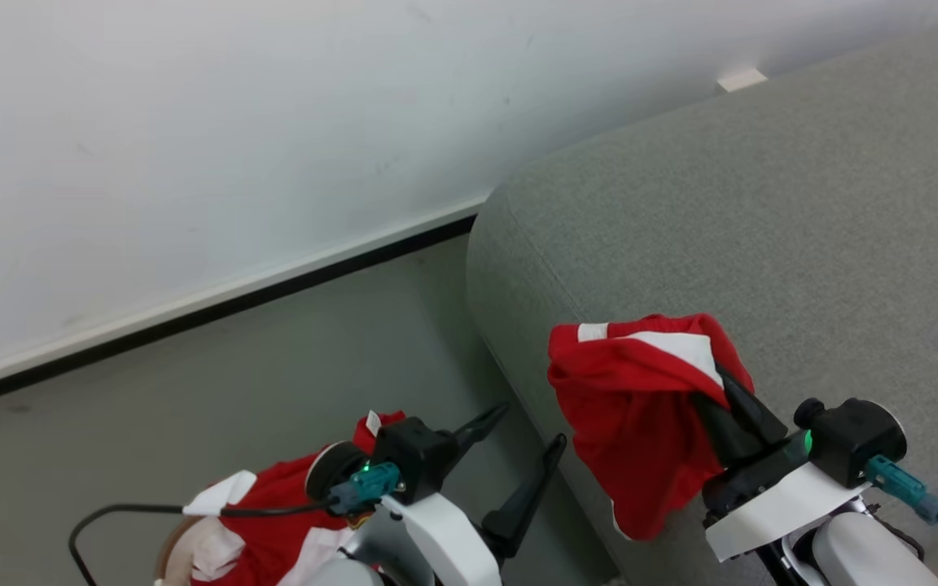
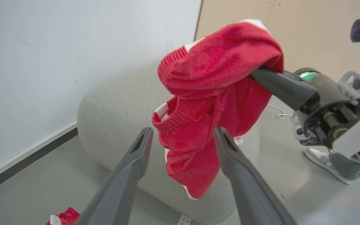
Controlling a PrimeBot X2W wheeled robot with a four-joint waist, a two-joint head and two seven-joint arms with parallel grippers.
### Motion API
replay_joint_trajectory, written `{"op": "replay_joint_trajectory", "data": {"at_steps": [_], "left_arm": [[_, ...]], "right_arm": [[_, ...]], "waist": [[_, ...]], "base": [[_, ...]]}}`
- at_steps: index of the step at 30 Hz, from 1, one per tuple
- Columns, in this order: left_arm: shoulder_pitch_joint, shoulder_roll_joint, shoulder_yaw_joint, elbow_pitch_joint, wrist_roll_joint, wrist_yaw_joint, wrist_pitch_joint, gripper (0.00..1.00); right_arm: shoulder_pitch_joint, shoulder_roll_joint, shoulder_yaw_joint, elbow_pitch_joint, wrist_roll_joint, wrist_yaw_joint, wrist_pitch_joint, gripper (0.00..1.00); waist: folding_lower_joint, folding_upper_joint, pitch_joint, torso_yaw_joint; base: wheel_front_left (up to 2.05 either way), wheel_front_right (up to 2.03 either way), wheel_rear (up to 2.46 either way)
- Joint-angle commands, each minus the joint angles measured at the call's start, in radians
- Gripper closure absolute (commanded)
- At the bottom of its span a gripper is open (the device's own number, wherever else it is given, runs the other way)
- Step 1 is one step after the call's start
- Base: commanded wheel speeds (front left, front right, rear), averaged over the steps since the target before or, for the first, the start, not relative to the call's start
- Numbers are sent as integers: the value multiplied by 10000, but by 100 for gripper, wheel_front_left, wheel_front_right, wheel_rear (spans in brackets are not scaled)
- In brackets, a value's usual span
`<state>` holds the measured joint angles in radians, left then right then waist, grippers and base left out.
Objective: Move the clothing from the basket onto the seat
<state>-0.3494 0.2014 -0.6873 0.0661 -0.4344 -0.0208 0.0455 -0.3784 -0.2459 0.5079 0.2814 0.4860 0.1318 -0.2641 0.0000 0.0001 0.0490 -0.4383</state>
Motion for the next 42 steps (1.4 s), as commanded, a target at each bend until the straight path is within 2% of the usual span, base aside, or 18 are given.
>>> {"op": "replay_joint_trajectory", "data": {"at_steps": [1, 7, 14, 20, 26, 28, 31, 36, 37, 38, 42], "left_arm": [[-42, 83, -14, -40, 51, -12, 33, 0], [-573, 286, -38, -340, 259, -111, 277, 0], [-1941, 903, 139, -1135, 618, -439, 879, 0], [-3310, 1204, 146, -1741, 886, -738, 1306, 0], [-4098, 1220, 77, -1897, 804, -908, 1215, 0], [-4141, 1259, 70, -1843, 772, -921, 1130, 0], [-3991, 1301, 114, -1746, 694, -878, 945, 0], [-3559, 1323, 213, -1501, 493, -691, 643, 0], [-3466, 1351, 219, -1452, 462, -668, 590, 0], [-3393, 1383, 225, -1410, 453, -645, 572, 0], [-3122, 1458, 288, -1267, 398, -502, 409, 0]], "right_arm": [[74, 2, -101, -117, 46, -21, -5, 100], [-456, -104, -1156, -485, 16, -21, -5, 100], [-2700, -327, -2653, -174, -124, -21, 46, 100], [-5133, -1192, -4321, 393, -591, -21, 637, 100], [-6832, -2209, -6163, 1415, -1211, -21, 1170, 100], [-7105, -2368, -6677, 1934, -1655, -21, 1105, 100], [-7079, -2154, -7319, 2848, -2318, -22, 842, 100], [-6489, -1102, -8722, 4662, -3307, -22, 468, 100], [-6394, -873, -8962, 4967, -3564, -22, 397, 64], [-6337, -685, -9187, 5188, -3756, -23, 315, 0], [-5957, 204, -9785, 5375, -4360, -22, 42, 0]], "waist": [[0, -1, 269, -201], [0, -1, 1364, 1], [0, -1, 3858, 533], [0, -1, 5757, 1108], [0, -1, 6738, 1530], [0, -1, 6909, 1634], [0, -1, 7006, 1764], [0, -1, 6937, 1839], [0, -1, 6886, 1831], [0, -1, 6835, 1817], [0, -1, 6500, 1742]], "base": [[0, 0, 0], [0, 0, 0], [0, 0, 0], [0, 0, 0], [0, 0, 0], [0, 0, 0], [0, 0, 0], [0, 0, 0], [0, 0, 0], [0, 0, 0], [0, 0, 0]]}}
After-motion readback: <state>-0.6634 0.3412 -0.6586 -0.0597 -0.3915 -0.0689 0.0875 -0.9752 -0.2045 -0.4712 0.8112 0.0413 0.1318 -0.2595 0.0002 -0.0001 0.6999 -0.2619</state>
